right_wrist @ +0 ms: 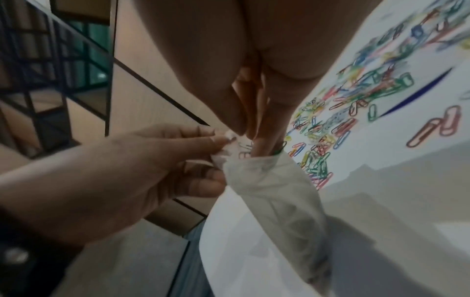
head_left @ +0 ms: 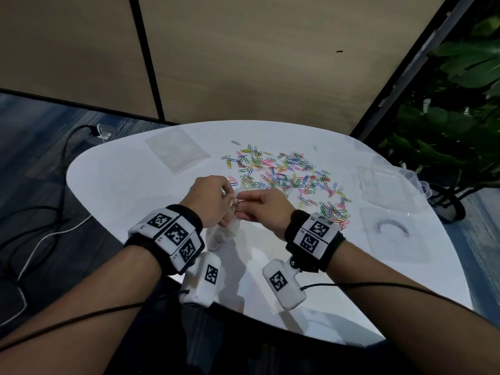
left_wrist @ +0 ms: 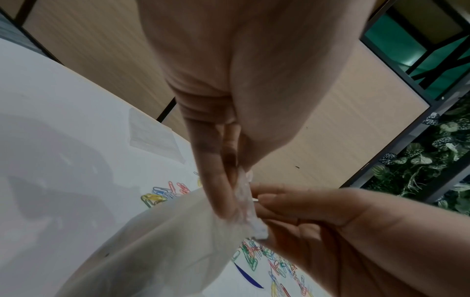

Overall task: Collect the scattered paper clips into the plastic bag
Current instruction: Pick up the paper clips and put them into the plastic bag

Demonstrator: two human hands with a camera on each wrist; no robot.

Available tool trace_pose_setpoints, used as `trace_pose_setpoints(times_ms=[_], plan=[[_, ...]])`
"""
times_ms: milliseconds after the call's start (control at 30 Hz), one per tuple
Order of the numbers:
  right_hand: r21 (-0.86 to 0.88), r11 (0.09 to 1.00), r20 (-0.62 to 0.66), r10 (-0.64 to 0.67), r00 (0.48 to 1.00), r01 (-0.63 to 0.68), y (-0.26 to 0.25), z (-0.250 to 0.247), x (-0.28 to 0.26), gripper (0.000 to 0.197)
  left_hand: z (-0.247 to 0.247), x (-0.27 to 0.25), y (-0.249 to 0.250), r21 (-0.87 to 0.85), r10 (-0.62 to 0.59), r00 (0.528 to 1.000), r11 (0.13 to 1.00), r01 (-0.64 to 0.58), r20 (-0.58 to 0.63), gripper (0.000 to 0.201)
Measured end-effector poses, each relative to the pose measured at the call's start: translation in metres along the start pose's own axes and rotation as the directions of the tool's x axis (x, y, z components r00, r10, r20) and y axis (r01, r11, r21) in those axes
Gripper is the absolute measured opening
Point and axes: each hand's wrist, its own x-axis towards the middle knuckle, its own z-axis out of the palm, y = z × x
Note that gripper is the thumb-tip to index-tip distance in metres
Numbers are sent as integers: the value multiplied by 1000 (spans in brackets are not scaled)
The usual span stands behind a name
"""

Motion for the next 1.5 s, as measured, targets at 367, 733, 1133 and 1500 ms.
trace_pose_setpoints(times_ms=[367, 733, 1133, 1500], plan=[[-235, 961, 37, -141, 989, 146, -24, -23, -3, 19, -1, 1, 3, -71, 9, 1000, 997, -7, 28, 10], [-929, 283, 211, -122, 970, 237, 38, -62, 12, 39, -2, 7, 1, -79, -22, 1000, 997, 22, -7, 9], [-986, -168, 24, -7, 1000, 22, 122, -153, -11, 60, 12, 9, 13, -31, -31, 999, 999, 32, 38, 13], [-943, 298, -205, -171, 964, -148, 86, -157, 16, 13, 37, 7, 30, 13, -11, 995, 1000, 9, 99, 7]])
